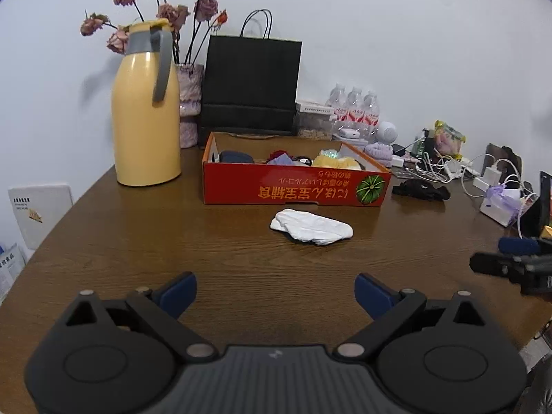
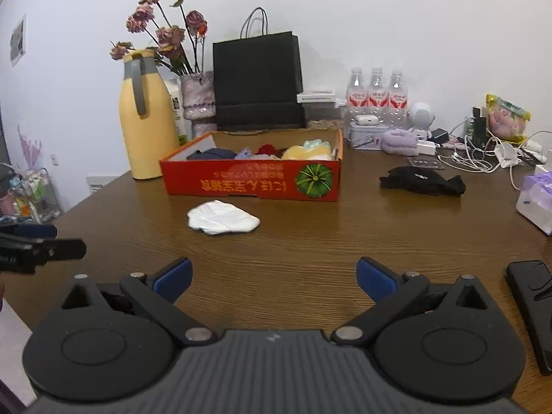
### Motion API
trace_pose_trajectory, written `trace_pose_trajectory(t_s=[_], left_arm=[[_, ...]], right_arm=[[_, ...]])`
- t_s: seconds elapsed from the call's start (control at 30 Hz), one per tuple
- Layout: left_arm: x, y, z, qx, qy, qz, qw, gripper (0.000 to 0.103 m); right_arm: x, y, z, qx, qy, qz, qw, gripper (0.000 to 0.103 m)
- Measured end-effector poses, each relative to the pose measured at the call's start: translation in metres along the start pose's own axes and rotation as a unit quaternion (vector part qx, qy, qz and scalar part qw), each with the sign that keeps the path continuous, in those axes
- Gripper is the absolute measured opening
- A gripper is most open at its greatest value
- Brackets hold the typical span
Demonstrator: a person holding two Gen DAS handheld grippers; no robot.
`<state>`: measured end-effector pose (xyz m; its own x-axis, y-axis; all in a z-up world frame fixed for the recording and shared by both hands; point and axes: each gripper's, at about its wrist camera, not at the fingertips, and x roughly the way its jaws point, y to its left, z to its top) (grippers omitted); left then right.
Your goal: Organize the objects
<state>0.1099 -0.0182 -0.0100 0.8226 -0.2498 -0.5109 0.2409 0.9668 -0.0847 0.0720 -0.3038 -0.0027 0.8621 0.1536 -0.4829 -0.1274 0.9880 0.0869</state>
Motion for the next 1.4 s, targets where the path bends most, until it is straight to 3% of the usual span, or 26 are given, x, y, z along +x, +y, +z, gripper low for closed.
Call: trace_pose_trajectory(t_s=[0.1, 0.23, 0.27, 0.33, 0.43, 0.5, 0.57, 0.6, 0.63, 0.7, 0.77, 0.83, 0.9, 1.0, 1.1, 1.23, 1.4], left_arm=[[0.022, -0.005, 0.003, 0.009, 0.010, -0.005, 0.9999, 0.098], [0.066, -0.009, 0.018, 0.025, -0.008, -0.029, 0.9992, 0.096], [0.081, -0.009, 0.022, 0.025, -0.010, -0.021, 0.9994, 0.096], [0.112, -0.010, 0.033, 0.033, 0.006, -0.009, 0.9994, 0.086], [0.153, -0.007, 0.048, 0.031, 0.040, -0.025, 0.9984, 0.079], [0.171, -0.004, 0.054, 0.019, 0.055, -0.040, 0.9975, 0.078], [0.188, 0.001, 0.059, 0.000, 0.063, -0.045, 0.9970, 0.077], [0.194, 0.004, 0.059, -0.010, 0.064, -0.045, 0.9969, 0.070], [0.199, 0.006, 0.058, -0.016, 0.062, -0.042, 0.9971, 0.057], [0.199, 0.004, 0.058, 0.002, 0.056, -0.045, 0.9975, 0.035], [0.194, -0.002, 0.053, 0.016, 0.051, -0.036, 0.9979, 0.036], [0.190, -0.005, 0.051, 0.018, 0.047, -0.025, 0.9984, 0.029], [0.186, -0.006, 0.050, 0.019, 0.042, -0.009, 0.9989, 0.016], [0.176, -0.004, 0.045, 0.015, 0.038, -0.009, 0.9991, 0.012], [0.154, -0.008, 0.038, 0.015, 0.031, -0.004, 0.9994, 0.008], [0.110, -0.012, 0.023, -0.006, 0.015, -0.013, 0.9998, 0.005], [0.069, -0.014, 0.001, -0.032, 0.022, -0.021, 0.9990, 0.004]], right_arm=[[0.019, 0.001, -0.001, -0.004, 0.014, -0.007, 1.000, 0.103], [0.053, 0.003, 0.006, -0.015, 0.017, 0.012, 1.000, 0.103], [0.062, 0.003, 0.008, -0.015, 0.015, 0.015, 1.000, 0.102], [0.087, 0.006, 0.017, -0.011, 0.017, 0.024, 0.999, 0.099], [0.125, 0.014, 0.032, -0.020, 0.025, 0.023, 0.999, 0.089], [0.147, 0.021, 0.038, -0.027, 0.039, 0.023, 0.999, 0.079], [0.168, 0.029, 0.040, -0.042, 0.057, 0.019, 0.997, 0.077], [0.176, 0.032, 0.040, -0.048, 0.061, 0.013, 0.997, 0.076], [0.182, 0.034, 0.039, -0.050, 0.066, 0.007, 0.997, 0.076], [0.189, 0.031, 0.038, -0.020, 0.070, 0.021, 0.997, 0.068], [0.192, 0.029, 0.039, -0.002, 0.074, 0.034, 0.997, 0.059], [0.194, 0.033, 0.040, -0.012, 0.072, 0.031, 0.997, 0.056], [0.196, 0.033, 0.042, 0.001, 0.072, 0.051, 0.996, 0.031], [0.196, 0.032, 0.043, 0.013, 0.071, 0.046, 0.996, 0.020], [0.180, 0.037, 0.039, 0.008, 0.064, 0.040, 0.997, 0.013], [0.136, 0.057, 0.024, -0.030, 0.040, 0.025, 0.998, 0.011], [0.088, 0.074, 0.007, -0.064, 0.023, 0.014, 0.998, 0.010]])
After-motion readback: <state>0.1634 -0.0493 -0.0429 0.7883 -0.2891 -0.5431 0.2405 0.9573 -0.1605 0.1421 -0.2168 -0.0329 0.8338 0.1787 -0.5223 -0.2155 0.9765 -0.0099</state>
